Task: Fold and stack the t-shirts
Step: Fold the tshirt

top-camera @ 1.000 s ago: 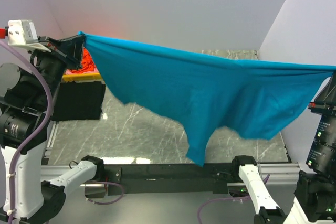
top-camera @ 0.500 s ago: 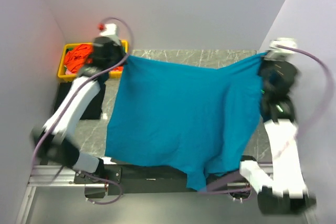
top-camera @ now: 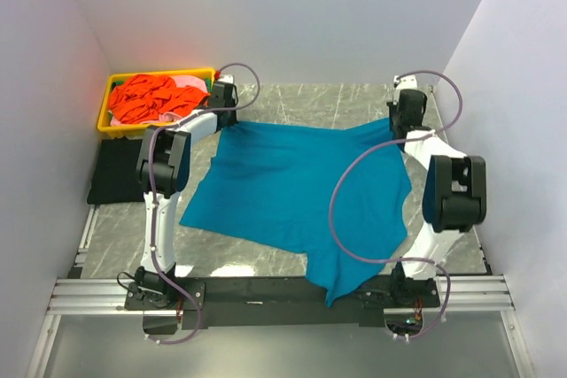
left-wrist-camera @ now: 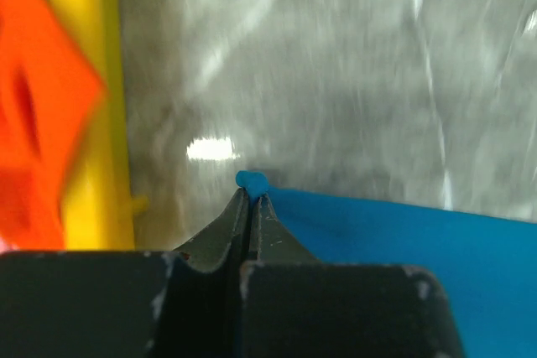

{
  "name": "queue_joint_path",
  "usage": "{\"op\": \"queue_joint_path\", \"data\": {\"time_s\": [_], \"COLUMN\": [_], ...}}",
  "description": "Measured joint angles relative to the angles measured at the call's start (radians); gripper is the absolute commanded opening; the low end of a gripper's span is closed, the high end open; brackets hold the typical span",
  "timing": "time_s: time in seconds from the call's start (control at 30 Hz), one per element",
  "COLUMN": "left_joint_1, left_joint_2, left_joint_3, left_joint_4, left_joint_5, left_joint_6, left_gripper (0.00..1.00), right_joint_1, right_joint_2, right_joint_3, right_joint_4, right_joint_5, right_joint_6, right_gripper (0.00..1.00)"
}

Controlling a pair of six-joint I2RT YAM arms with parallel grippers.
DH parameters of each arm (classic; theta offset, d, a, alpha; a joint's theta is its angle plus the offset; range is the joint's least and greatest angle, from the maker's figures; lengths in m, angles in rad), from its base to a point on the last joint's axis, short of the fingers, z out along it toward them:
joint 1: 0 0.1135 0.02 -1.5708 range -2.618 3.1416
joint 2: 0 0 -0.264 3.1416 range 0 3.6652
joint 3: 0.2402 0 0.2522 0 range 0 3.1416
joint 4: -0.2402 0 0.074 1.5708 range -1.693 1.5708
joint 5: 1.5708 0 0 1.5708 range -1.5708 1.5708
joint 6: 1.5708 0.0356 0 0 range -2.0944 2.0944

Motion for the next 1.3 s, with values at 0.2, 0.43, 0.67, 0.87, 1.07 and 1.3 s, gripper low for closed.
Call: {"op": "queue_joint_path", "data": {"time_s": [0.2, 0.43, 0.67, 0.87, 1.07, 1.3], "left_joint_1": [0.021, 0.024, 0.029, 0.038, 0.040, 0.043], "left_joint_2": [0.043, 0.049, 0.049, 0.049, 0.049, 0.048], "left_joint_3": [0.141, 0.215, 0.210, 0.187, 0.183, 0.175], "left_joint_4": [0.025, 0.047, 0.037, 0.032, 0.032, 0.031], "left_joint_5": [-0.002, -0.002, 0.001, 0.011, 0.022, 0.037], "left_joint_6": [0.022, 0.026, 0.026, 0.030, 0.044, 0.044], "left_gripper": [0.01, 0.02, 0.01, 0.01, 0.01, 0.01], "right_joint_1": [-0.003, -0.003, -0.003, 0.003, 0.025, 0.042], "right_joint_2": [0.099, 0.111, 0.046, -0.075, -0.156, -0.189], "right_joint_3": [0.115, 0.206, 0.163, 0.105, 0.077, 0.055], "right_joint_4": [0.023, -0.002, -0.103, -0.193, -0.267, -0.375], "right_joint_5": [-0.005, -0.006, 0.006, 0.043, 0.074, 0.123], "right_joint_6": [-0.019, -0.015, 0.038, 0.093, 0.146, 0.212], "right_gripper": [0.00, 0.00, 0.00, 0.00, 0.00, 0.00]}}
